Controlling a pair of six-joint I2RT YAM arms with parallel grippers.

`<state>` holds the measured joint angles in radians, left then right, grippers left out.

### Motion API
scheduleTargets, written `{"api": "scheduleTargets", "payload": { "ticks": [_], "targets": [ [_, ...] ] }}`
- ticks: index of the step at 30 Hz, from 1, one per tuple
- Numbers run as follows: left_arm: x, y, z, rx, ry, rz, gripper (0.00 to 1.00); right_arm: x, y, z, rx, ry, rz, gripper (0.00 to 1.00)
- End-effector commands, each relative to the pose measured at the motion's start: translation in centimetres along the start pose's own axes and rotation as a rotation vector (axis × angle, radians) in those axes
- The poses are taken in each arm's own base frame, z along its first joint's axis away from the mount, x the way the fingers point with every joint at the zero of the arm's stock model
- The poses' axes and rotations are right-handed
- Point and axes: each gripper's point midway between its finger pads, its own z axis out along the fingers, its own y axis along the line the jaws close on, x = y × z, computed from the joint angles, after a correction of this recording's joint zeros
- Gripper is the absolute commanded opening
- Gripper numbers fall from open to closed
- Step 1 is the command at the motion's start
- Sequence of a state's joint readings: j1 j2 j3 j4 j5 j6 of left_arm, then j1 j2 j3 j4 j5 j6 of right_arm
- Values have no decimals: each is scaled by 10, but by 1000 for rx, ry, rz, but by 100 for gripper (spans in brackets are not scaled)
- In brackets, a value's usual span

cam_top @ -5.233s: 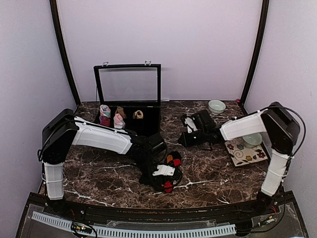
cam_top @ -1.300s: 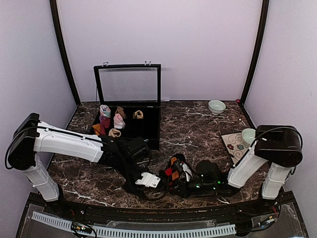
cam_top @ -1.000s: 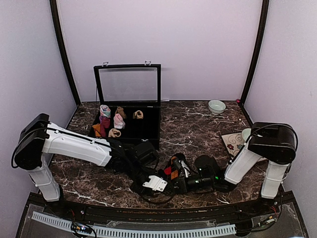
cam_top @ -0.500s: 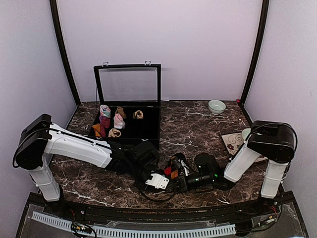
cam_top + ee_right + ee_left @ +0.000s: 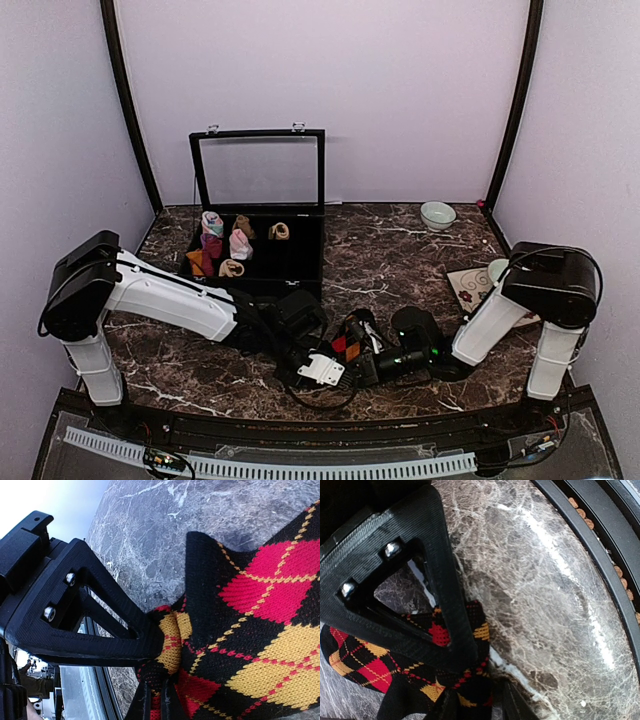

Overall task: Roll the socks
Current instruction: Roll the sock at the center of the board.

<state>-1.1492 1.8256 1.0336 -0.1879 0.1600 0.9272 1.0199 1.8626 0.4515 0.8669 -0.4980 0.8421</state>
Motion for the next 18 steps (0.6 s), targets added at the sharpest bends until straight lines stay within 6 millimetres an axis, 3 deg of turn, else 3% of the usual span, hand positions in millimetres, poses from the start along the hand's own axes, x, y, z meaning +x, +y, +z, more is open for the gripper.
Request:
{"api": "scheduleTargets", "payload": {
  "ticks": [1,4,9,14,18],
  "targets": [
    [18,-3,14,5,68,4,31,77,-83,-22,320,220,179,0],
    [16,2,11,-16,67,-6,39,82,-85,-23,331,242,184,0],
    [12,4,5,-16,60,5,42,84,-88,-25,338,244,193,0],
    [17,-10,14,64,77,-5,28,80,-88,-24,337,231,192,0],
    [23,-17,20,90,98,-9,24,79,-88,-23,338,229,189,0]
  ]
}}
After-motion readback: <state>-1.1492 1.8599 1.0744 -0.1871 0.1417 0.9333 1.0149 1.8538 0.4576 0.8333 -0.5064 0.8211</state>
